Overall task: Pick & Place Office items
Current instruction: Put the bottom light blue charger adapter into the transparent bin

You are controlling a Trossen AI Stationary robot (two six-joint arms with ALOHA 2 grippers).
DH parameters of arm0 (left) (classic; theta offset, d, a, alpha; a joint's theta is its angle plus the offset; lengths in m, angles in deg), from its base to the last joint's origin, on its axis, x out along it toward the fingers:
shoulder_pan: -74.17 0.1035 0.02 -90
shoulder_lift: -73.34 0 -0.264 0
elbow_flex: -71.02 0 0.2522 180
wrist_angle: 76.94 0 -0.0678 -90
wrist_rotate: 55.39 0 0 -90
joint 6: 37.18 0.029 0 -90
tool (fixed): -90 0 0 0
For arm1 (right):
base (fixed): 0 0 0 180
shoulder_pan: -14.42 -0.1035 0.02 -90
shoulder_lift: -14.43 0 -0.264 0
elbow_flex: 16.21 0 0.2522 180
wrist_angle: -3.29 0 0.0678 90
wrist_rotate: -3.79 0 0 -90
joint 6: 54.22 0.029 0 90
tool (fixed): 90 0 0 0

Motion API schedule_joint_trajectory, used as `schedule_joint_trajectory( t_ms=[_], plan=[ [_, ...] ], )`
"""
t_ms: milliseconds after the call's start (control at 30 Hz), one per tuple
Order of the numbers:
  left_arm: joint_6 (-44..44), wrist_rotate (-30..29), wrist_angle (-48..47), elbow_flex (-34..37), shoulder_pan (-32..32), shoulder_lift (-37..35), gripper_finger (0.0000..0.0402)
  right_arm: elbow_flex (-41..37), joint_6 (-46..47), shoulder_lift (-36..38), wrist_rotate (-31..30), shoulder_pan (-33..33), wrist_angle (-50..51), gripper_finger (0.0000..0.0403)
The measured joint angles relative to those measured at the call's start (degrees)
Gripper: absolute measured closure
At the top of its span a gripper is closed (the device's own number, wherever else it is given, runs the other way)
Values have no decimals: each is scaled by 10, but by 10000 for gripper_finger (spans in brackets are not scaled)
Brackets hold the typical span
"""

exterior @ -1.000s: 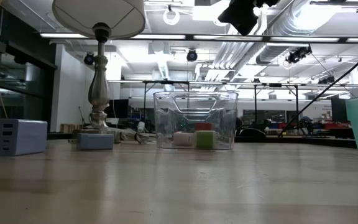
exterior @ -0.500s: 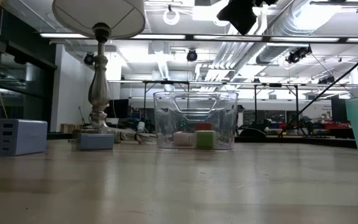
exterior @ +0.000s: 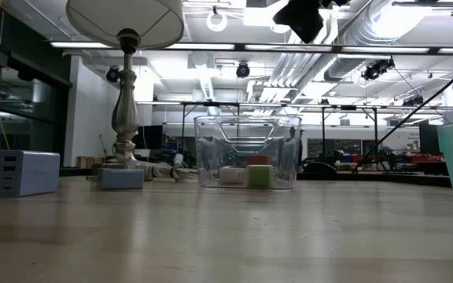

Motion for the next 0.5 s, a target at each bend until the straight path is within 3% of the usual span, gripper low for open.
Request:
schedule_joint_trajectory(
  t_ms=[500],
  plan=[
    [-17,14,3,0,-2,1,170,0,0,0,0,0,-2,171]
  ],
)
